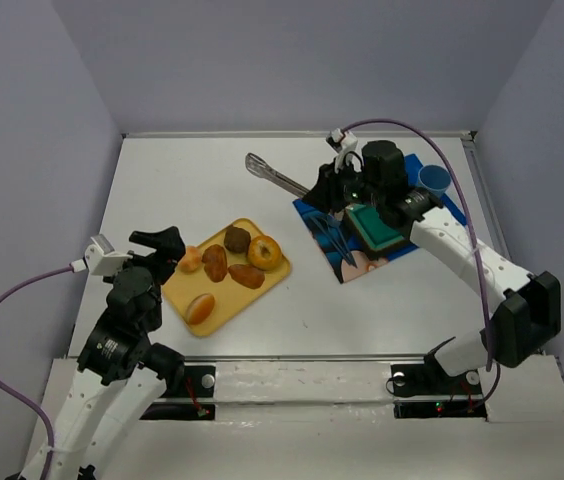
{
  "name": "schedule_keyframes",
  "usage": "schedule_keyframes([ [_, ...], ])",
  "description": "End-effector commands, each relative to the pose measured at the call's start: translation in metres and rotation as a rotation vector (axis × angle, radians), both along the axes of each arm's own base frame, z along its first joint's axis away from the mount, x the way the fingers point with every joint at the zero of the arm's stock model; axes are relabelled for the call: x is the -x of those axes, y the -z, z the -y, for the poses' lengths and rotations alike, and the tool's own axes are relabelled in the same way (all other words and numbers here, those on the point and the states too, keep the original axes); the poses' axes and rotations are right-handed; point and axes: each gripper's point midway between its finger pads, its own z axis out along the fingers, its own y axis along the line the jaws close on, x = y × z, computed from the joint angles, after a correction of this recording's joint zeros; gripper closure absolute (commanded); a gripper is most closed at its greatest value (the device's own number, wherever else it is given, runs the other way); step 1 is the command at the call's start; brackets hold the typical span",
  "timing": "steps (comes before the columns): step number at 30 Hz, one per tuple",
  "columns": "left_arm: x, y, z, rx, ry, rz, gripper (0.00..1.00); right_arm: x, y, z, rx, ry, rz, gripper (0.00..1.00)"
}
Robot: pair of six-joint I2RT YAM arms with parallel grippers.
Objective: Place the bread
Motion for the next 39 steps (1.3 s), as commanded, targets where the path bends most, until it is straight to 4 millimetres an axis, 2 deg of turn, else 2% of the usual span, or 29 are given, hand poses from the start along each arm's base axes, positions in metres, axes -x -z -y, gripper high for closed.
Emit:
schedule_keyframes([
  [1, -0.003, -0.007, 0.005, 0.016, 0.022, 0.046, 0.01, 0.048, 0.003, 0.010, 0.027, 0.001, -0.035, 0.66],
  [2, -0.003, -0.006, 0.005, 0.017, 0.025, 0.045, 0.01, 0.057, 0.010, 0.015, 0.038, 0.003, -0.064, 0.65],
  [3, -0.003, -0.007, 0.007, 0.020, 0.033, 0.047, 0.01, 0.070, 0.004, 0.018, 0.028, -0.010, -0.063, 0.65],
  [5, -0.003, -0.007, 0.011, 0.019, 0.053, 0.049, 0.01, 0.091, 0.018, 0.023, 0.047, -0.029, -0.138, 0.64],
  [9, -0.004, -0.006, 0.013, 0.017, 0.065, 0.049, 0.01, 0.112, 0.028, 0.034, 0.086, -0.037, -0.179, 0.60],
  [13, -0.004, -0.007, 0.014, 0.017, 0.070, 0.050, 0.01, 0.110, 0.054, 0.050, 0.165, 0.063, -0.260, 0.58],
  [17, -0.005, -0.006, 0.014, 0.015, 0.073, 0.048, 0.01, 0.109, 0.078, 0.048, 0.197, 0.083, -0.343, 0.51],
  [23, -0.006, -0.004, 0.015, 0.010, 0.073, 0.039, 0.01, 0.097, 0.090, 0.040, 0.216, 0.096, -0.376, 0.47],
  [28, -0.006, -0.002, 0.014, 0.007, 0.067, 0.037, 0.01, 0.090, 0.107, 0.034, 0.243, 0.099, -0.418, 0.46],
  [39, -0.008, 0.000, 0.014, 0.006, 0.062, 0.033, 0.01, 0.094, 0.119, 0.019, 0.213, 0.023, -0.468, 0.47],
])
